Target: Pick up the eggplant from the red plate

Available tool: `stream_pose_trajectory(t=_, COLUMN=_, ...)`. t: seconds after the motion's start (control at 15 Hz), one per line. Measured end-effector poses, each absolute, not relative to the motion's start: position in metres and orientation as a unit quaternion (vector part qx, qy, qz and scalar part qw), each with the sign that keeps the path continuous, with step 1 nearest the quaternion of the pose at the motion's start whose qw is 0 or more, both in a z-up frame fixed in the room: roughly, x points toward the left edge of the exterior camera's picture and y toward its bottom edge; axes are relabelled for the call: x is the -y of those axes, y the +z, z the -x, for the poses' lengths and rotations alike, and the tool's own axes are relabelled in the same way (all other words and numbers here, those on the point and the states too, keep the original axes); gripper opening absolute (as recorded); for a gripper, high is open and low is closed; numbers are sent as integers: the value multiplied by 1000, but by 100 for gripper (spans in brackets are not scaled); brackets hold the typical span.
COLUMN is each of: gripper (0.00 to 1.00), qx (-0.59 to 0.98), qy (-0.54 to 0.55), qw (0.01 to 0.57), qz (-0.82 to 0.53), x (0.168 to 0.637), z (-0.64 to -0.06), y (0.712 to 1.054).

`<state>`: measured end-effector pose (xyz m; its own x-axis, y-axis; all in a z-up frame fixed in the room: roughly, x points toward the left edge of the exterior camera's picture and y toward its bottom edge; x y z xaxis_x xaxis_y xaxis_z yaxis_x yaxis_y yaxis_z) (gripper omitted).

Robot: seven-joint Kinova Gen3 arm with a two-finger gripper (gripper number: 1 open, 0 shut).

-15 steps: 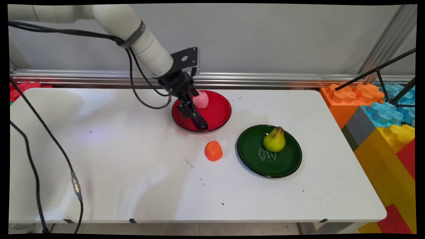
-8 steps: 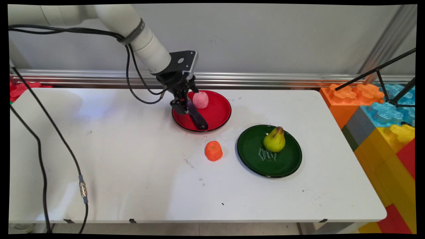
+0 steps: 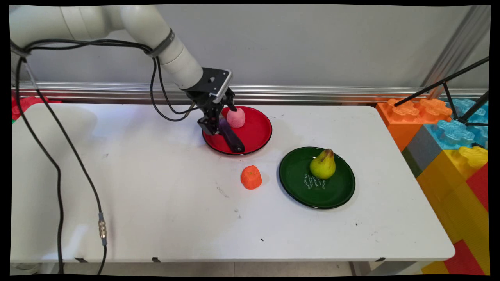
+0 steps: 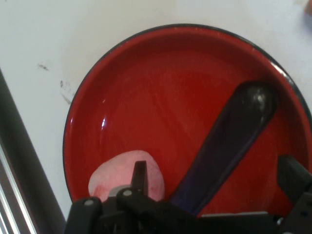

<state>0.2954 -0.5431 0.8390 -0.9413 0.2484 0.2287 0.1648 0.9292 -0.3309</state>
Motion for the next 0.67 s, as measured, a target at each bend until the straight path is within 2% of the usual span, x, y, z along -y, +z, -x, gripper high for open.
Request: stream_pose_trajectory(t=0.67, gripper=100, qx=962, qy=136, qw=132, qz=197, x=565, z=-303, y=813)
